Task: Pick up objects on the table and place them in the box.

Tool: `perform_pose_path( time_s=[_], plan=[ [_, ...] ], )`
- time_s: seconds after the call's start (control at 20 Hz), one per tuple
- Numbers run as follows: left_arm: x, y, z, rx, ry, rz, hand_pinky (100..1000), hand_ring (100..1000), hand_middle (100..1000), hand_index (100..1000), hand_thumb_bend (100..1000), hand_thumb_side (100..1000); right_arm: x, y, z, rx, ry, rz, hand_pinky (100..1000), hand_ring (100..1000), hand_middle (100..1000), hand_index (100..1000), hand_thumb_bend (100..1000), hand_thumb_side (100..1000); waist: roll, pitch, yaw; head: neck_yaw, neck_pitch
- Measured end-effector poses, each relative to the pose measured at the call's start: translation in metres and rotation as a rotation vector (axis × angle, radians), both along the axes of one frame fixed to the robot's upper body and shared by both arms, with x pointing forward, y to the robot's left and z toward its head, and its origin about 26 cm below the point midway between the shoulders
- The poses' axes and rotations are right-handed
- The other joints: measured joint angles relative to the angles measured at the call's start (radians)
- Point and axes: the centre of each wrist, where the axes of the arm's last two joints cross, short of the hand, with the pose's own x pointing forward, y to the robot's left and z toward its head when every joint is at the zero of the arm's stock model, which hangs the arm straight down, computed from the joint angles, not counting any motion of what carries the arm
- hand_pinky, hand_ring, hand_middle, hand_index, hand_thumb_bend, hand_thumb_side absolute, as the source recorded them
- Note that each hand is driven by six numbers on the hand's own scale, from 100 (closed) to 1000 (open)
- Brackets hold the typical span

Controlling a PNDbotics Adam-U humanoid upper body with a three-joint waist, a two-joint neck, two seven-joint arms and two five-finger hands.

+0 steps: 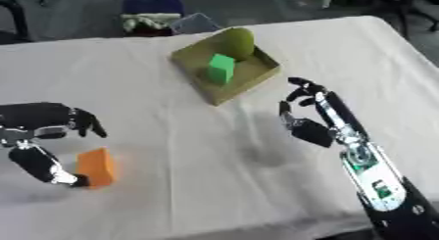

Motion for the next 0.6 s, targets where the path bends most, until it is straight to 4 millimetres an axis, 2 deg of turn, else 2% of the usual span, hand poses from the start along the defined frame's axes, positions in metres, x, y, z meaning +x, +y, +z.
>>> perform_pose_path(
  time_s=[0.1, 0.25, 0.3, 0.45, 0.6],
  plan=[
    [-0.001, 0.0, -0.005, 0.012, 0.012, 0.0, 704, 694, 763, 861, 552, 564, 0.0, 0.0, 0.0, 0.0, 0.0, 0.0, 752, 824, 633, 928, 100, 479, 0.0, 0.0, 0.0, 0.0, 0.0],
    [-0.002, 0.001, -0.01, 0.023, 0.027, 0.002, 686, 667, 740, 838, 473, 511, 0.0, 0.0, 0.0, 0.0, 0.0, 0.0, 752, 824, 633, 928, 100, 479, 0.0, 0.0, 0.0, 0.0, 0.0],
    [-0.002, 0.001, -0.012, 0.024, 0.031, 0.004, 663, 627, 704, 806, 399, 455, 0.0, 0.0, 0.0, 0.0, 0.0, 0.001, 752, 824, 633, 928, 100, 478, -0.001, 0.0, 0.0, -0.001, 0.0],
    [-0.002, 0.001, -0.014, 0.02, 0.033, 0.003, 627, 575, 637, 756, 261, 344, 0.0, 0.0, 0.0, 0.0, 0.0, 0.002, 752, 825, 633, 928, 100, 479, -0.002, 0.0, 0.0, -0.002, 0.0],
    [-0.002, 0.0, -0.014, 0.014, 0.023, 0.003, 612, 550, 609, 732, 184, 298, 0.0, 0.0, 0.0, 0.0, 0.0, 0.002, 752, 825, 633, 928, 100, 478, -0.002, 0.0, -0.003, -0.003, 0.0]
  ],
)
